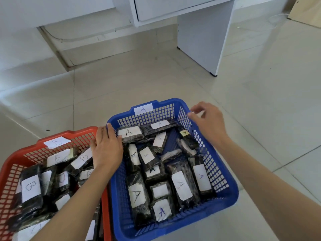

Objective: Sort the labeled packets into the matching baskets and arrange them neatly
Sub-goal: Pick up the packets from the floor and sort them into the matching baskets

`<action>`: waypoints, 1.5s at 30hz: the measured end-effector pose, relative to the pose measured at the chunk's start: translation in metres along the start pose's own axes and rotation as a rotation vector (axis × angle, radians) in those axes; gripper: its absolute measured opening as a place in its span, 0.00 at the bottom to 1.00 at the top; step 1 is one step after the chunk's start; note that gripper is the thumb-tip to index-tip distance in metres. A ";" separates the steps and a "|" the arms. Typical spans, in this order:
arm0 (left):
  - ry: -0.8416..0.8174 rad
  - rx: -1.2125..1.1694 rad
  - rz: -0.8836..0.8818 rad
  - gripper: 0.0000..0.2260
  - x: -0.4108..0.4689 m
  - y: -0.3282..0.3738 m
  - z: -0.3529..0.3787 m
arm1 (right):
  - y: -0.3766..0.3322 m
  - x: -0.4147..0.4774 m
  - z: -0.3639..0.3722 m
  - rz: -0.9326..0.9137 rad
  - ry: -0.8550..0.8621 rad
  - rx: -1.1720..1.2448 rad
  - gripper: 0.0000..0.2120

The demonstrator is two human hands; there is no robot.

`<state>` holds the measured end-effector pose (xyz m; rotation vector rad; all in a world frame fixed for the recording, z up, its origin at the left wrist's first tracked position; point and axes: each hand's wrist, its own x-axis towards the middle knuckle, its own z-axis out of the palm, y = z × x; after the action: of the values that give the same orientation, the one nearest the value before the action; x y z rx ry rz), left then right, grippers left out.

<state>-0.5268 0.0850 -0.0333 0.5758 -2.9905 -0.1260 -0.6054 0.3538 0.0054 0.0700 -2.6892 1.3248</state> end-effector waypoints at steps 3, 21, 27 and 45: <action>0.084 0.134 0.067 0.25 -0.002 0.025 -0.010 | 0.041 0.008 -0.017 0.139 0.017 0.107 0.02; -0.312 -0.308 0.108 0.25 -0.010 0.212 0.012 | 0.109 0.006 -0.005 -0.011 -0.537 -0.337 0.16; -0.309 -0.331 0.076 0.25 -0.014 0.215 0.014 | 0.115 -0.002 -0.012 0.028 -0.375 -0.270 0.15; 0.147 -0.141 0.110 0.14 -0.019 0.109 -0.013 | 0.031 0.002 -0.044 0.353 0.142 0.464 0.11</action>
<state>-0.5476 0.1927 -0.0106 0.3861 -2.8337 -0.2710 -0.6059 0.4079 0.0082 -0.4497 -2.2943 1.9492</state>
